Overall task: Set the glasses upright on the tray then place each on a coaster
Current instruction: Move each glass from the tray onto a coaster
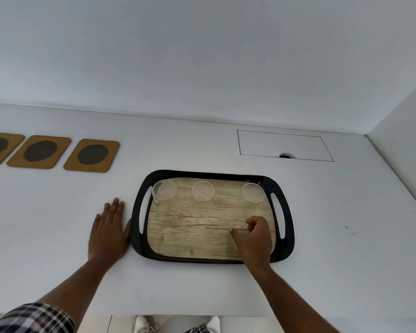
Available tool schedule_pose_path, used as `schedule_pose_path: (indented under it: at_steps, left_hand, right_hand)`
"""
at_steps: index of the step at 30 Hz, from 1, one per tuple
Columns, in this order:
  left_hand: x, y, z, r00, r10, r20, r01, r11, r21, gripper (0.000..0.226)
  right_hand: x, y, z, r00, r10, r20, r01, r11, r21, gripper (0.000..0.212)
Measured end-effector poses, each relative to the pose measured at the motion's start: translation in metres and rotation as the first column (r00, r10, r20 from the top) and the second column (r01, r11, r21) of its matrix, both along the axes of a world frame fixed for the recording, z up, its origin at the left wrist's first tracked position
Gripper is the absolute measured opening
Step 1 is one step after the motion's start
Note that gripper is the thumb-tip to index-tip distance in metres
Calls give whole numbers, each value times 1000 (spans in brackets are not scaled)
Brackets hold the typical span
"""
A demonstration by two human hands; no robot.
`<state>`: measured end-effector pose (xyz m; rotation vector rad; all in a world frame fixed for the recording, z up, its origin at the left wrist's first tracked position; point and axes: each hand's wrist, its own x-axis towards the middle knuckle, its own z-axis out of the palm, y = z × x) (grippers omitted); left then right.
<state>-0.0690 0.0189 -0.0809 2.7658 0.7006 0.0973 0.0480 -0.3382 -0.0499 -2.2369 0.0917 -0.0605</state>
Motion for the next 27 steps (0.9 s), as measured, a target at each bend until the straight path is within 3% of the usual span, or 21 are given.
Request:
schedule_pose_path:
  at_steps: [5,12,15,19,27]
  left_hand:
    - [0,5,-2,1000,-20,-20,19,1000,-22,67]
    - [-9,30,-1,990,-136,41,138,988,-70,81]
    - [-19,57,-4,985,-169,28,171,983,-60,80]
    - [-35,95,-5,995,-98,27,99,994,-45,81]
    - [-47,123,-6,981,-189,34,190,982,-23,76]
  right_hand:
    - [-13,18,7,984,178,-23,-178,984,-16,28]
    - [-41,84,20,973,224,62,-229,971,73,24]
    - [-55,116,19,976,200,82,-208,973,101,29]
    - [-68,151,13,982,155,111,-166,981,95,39]
    - [-71,198,10,999,20,-26,-16,988,154,83]
